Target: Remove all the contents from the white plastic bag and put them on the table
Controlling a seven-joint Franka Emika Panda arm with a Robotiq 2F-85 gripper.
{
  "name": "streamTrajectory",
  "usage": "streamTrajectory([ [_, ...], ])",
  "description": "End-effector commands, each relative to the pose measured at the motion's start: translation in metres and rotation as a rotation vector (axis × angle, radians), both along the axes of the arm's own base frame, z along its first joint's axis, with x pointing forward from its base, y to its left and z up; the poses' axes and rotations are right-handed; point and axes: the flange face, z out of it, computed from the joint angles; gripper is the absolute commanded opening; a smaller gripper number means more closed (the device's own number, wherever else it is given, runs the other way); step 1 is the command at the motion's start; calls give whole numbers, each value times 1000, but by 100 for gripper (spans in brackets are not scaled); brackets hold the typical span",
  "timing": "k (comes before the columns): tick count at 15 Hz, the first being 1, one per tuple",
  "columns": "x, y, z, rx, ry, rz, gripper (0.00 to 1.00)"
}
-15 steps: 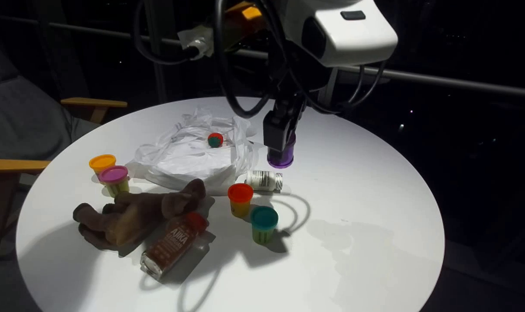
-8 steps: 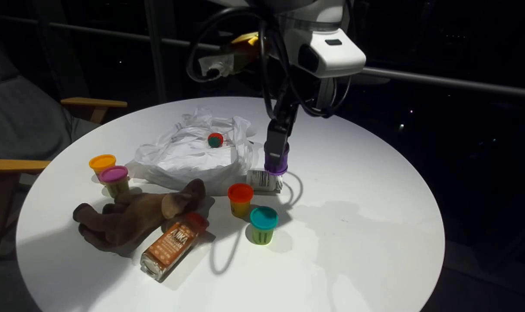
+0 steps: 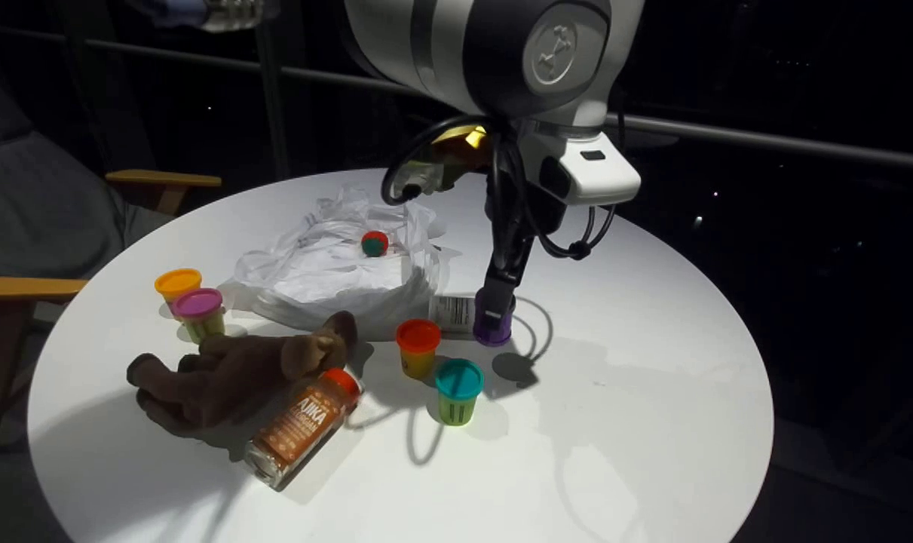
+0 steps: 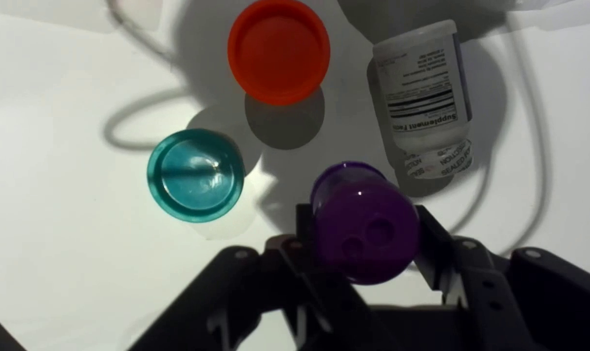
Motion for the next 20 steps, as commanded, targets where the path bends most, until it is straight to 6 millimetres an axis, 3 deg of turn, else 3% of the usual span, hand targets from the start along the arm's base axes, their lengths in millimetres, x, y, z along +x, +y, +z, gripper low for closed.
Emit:
streamTrajectory([
  [1, 13, -3, -15, 56, -10, -30, 25],
  [4, 15, -2, -42, 66, 20, -45, 25],
  [7, 16, -6, -48, 52, 32, -49, 25],
  [8, 18, -8, -41, 31, 23, -56, 43],
  [9, 16, -10, -32, 21, 8, -53, 75],
  [11, 14, -11, -13, -1, -18, -46, 81],
  [13, 9, -4, 17, -22, -33, -10, 97],
  [16, 6, 27, 66, -42, -68, 91, 100],
  [18, 8, 66, 95, -43, -77, 203, 100],
  [20, 12, 119, 116, -45, -53, 327, 100],
])
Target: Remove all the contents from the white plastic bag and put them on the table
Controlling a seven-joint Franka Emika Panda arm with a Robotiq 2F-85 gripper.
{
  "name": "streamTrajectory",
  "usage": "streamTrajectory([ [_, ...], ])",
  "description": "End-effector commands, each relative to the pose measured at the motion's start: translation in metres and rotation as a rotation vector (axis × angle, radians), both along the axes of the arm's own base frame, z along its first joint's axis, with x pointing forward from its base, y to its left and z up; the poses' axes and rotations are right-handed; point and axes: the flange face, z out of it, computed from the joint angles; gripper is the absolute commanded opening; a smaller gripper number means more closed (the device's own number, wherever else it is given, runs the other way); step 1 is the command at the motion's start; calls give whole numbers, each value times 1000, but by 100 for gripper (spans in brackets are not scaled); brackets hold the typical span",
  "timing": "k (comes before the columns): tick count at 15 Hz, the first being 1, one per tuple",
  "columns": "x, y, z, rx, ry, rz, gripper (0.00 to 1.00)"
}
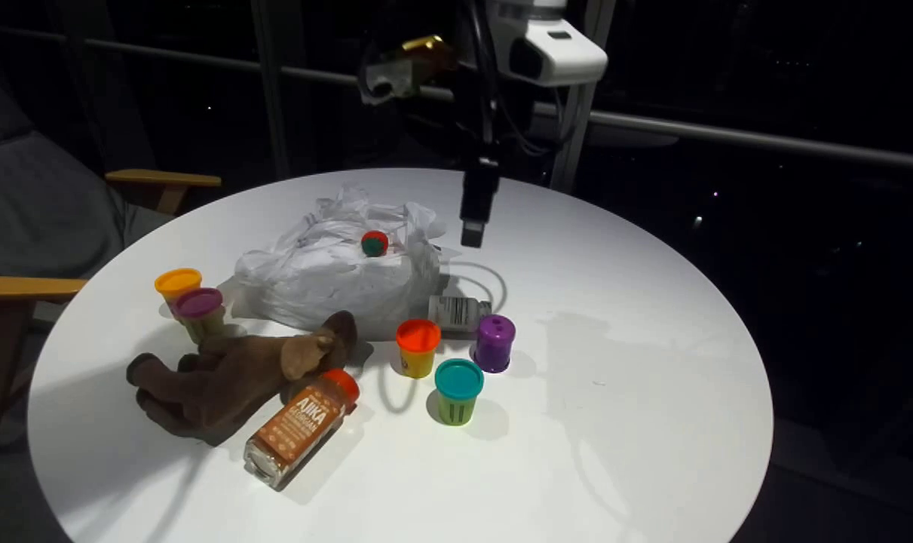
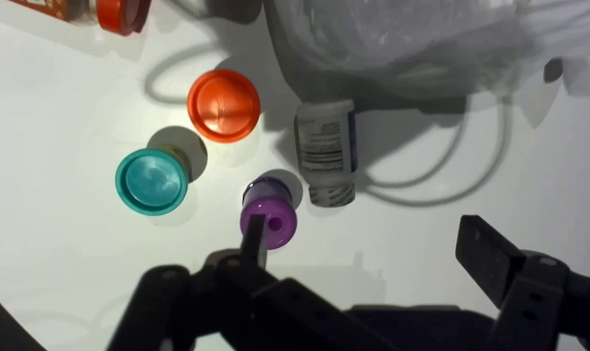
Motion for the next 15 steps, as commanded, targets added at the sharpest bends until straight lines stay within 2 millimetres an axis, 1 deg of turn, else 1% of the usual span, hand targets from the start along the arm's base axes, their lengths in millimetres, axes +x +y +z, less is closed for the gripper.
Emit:
streamTrajectory([
  [1, -4, 86, 40, -10, 37, 200, 100],
  [2, 4, 108, 36, 1, 60, 253, 100],
  [3, 7, 131, 35, 16, 81, 304, 100],
  [4, 14, 148, 26, 26, 104, 347, 100],
  [5, 18, 163, 19, 35, 113, 377, 100],
  [6, 26, 172, 5, 33, 128, 398, 100],
  [9, 47, 180, -34, 29, 164, 430, 100],
  [11, 62, 180, -60, 45, 177, 444, 100],
  [13, 77, 182, -78, 37, 157, 445, 100],
  [15, 92, 186, -88, 32, 136, 446, 100],
])
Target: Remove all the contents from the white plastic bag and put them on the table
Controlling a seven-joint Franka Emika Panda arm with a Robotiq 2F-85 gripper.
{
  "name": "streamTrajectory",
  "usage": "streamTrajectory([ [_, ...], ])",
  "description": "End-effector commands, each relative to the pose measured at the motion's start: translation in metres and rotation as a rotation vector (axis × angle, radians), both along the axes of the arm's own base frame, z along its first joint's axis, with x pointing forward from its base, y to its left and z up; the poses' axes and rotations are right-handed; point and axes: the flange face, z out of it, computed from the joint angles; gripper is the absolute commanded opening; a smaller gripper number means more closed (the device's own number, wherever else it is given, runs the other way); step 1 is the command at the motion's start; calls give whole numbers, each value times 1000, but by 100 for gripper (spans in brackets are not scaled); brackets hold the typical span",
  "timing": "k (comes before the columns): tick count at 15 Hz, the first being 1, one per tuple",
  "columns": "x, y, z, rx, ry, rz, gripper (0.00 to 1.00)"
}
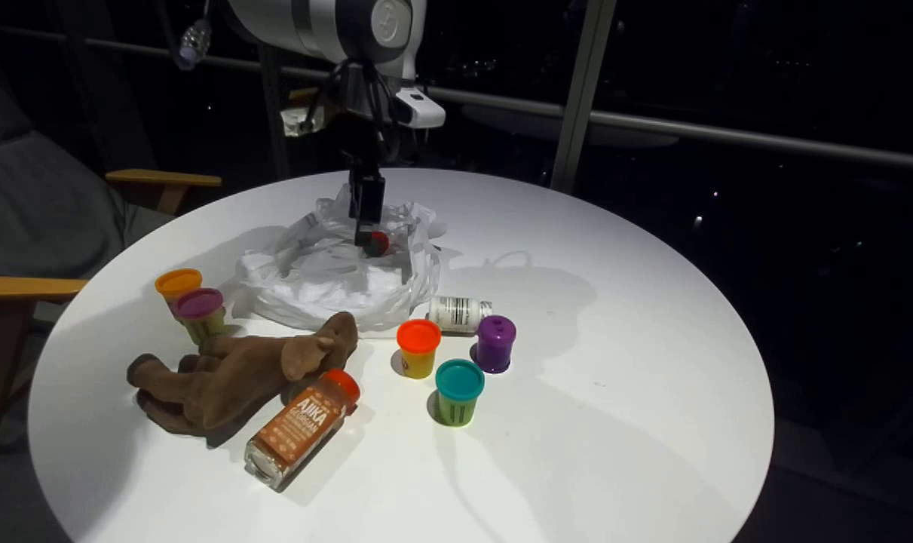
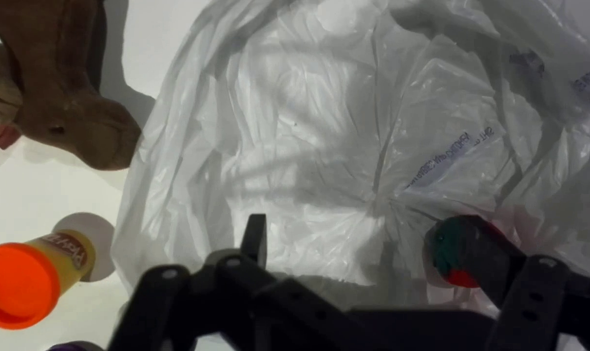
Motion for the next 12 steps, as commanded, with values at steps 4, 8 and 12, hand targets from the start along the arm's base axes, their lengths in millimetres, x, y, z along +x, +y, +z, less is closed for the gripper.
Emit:
streamTrajectory([
  [4, 54, 23, -17, 1, -51, 37, 100],
  [8, 65, 32, -32, 7, -37, 45, 100],
  [12, 74, 34, -44, -5, -22, 45, 100],
])
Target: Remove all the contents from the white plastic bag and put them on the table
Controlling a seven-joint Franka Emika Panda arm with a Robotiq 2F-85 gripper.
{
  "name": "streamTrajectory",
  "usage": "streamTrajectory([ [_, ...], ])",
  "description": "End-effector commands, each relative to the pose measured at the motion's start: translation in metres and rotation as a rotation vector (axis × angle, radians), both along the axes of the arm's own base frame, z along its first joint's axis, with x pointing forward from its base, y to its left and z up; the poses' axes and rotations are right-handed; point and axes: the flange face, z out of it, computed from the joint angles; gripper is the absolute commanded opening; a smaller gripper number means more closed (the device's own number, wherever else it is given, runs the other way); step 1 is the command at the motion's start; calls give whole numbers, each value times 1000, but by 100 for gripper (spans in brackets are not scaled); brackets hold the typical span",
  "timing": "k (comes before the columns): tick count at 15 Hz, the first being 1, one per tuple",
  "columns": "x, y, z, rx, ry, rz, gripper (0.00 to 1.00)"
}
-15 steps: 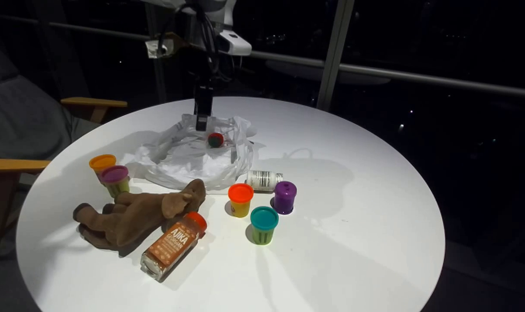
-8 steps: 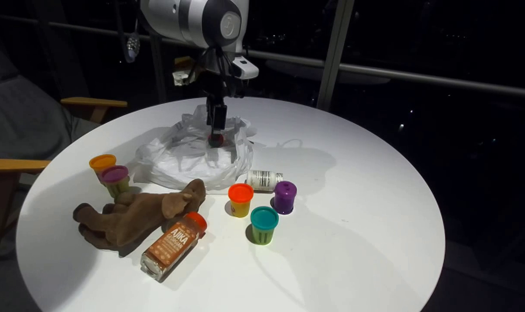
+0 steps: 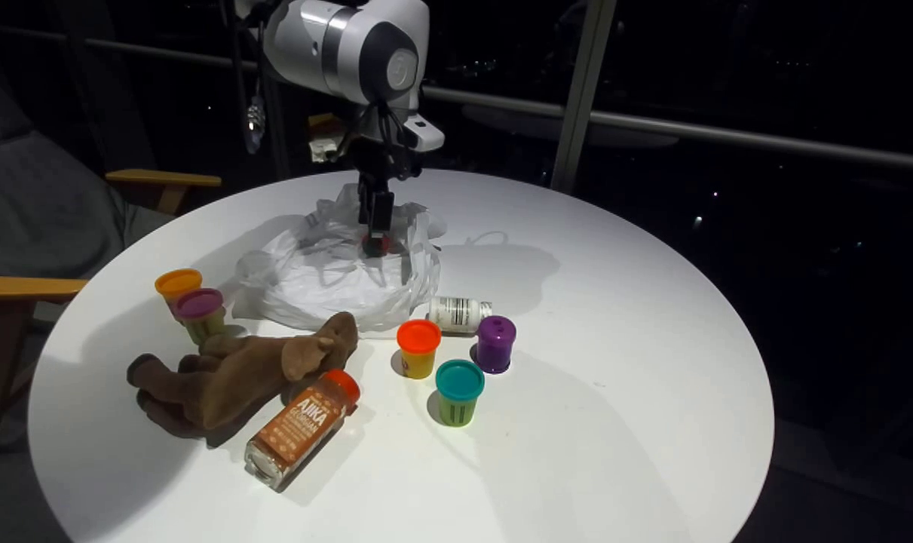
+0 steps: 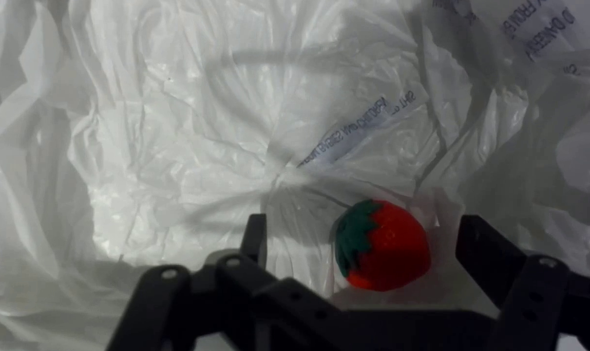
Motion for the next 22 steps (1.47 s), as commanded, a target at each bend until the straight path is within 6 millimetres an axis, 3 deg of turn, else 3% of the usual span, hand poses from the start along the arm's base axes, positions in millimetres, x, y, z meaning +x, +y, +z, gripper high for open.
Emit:
streamTrajectory([
  [1, 17, 2, -3, -20, 0, 9, 100],
  [4, 21, -1, -7, -29, 7, 6, 98],
  [6, 25, -2, -8, -32, 9, 3, 73],
  [7, 26, -3, -9, -33, 11, 3, 70],
  [12, 30, -5, -11, -27, 14, 1, 30],
  [17, 32, -3, 3, -12, 5, -4, 27],
  [22, 22, 12, 61, 5, -45, 16, 27],
])
